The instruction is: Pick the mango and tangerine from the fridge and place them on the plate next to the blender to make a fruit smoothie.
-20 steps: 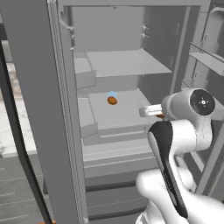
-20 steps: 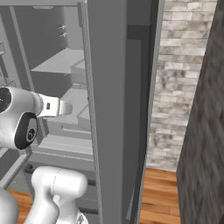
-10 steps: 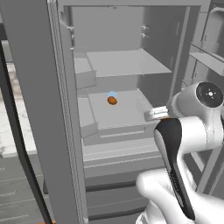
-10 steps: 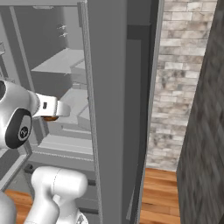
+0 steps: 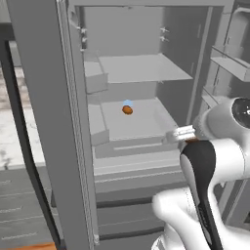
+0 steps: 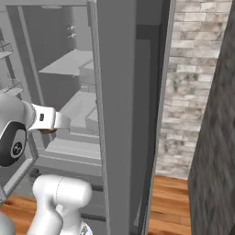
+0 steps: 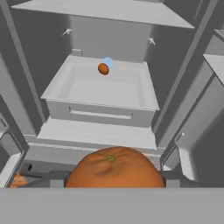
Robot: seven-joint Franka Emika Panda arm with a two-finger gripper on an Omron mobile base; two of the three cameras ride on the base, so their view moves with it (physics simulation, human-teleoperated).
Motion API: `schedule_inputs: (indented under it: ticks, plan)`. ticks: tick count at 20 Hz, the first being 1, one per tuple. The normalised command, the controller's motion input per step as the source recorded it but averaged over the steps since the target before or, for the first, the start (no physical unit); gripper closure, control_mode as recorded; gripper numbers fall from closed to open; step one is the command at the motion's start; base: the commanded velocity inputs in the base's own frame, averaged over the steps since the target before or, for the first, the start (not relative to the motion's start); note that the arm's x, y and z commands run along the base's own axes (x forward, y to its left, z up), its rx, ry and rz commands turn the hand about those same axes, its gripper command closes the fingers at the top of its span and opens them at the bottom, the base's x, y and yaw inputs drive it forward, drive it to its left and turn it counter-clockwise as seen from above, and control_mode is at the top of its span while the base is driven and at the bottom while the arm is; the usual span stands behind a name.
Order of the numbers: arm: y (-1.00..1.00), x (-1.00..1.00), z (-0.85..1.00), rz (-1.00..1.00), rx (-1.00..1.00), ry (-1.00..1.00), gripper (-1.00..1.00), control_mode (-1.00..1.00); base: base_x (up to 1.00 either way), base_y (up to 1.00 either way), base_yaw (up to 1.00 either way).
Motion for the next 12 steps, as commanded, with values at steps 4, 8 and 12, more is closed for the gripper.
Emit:
schedule_inputs:
  ticks: [4, 8, 12]
  plan:
    - [0.0, 0.0, 0.0, 0.0, 0.0, 0.0, 1.0, 1.0, -0.98, 0.0, 0.48]
    - [0.0, 0.0, 0.0, 0.0, 0.0, 0.0, 1.0, 1.0, -1.0, 0.0, 0.57]
    - [0.0, 0.0, 0.0, 0.0, 0.0, 0.0, 1.0, 1.0, -0.8, 0.21, 0.66]
